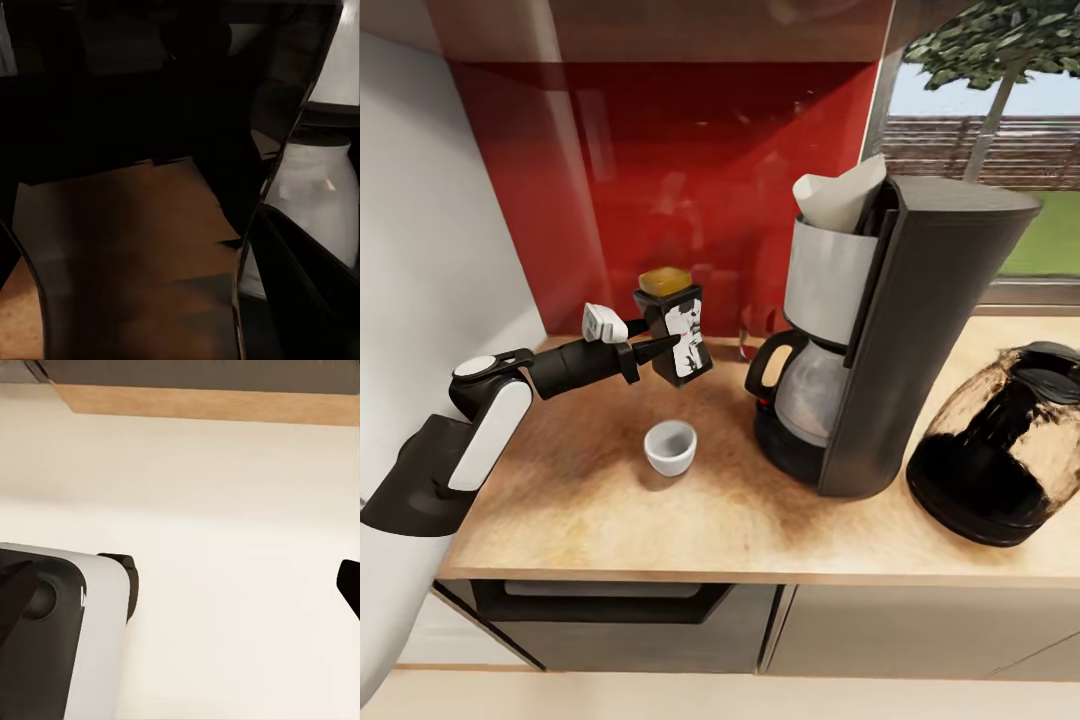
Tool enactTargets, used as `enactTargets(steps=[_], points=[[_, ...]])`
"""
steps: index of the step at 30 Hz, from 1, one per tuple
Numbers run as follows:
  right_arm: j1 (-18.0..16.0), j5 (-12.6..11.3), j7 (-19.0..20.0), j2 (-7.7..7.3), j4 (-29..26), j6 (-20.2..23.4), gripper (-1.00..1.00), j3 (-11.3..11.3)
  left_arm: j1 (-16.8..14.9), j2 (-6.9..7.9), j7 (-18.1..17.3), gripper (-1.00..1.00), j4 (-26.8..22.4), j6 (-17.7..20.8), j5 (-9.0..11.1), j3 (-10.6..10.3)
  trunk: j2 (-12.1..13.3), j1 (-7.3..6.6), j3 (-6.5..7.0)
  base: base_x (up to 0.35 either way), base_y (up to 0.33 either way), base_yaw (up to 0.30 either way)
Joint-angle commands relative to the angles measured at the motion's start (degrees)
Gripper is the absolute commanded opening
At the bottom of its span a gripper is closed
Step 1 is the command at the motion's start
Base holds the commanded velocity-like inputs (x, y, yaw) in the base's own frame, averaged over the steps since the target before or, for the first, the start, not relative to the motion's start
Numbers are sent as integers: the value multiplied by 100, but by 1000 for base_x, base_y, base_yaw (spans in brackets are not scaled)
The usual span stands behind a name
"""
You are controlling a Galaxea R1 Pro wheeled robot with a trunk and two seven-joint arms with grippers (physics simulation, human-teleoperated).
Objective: Set up a coffee station on the kitchen countertop: keep the coffee maker on the countertop, move the bottle of coffee from the kitchen shelf to the counter next to the coffee maker, place a paper coffee filter on top of the coffee maker, put the saucer next to the coffee maker with the coffee cup on the saucer, and place the electric kettle next to the coffee maker.
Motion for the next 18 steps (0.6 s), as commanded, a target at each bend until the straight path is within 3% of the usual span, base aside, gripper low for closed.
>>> enactTargets(steps=[1,18], points=[[-2,55,26,4,-9,-20,100,-48,-5,4,8,-100,-1,42,51,-5,-2,2,-4,125,1,0],[-2,55,26,4,-8,-20,100,-48,-6,4,85,-100,-1,43,51,-9,-2,2,-4,24,0,0]])
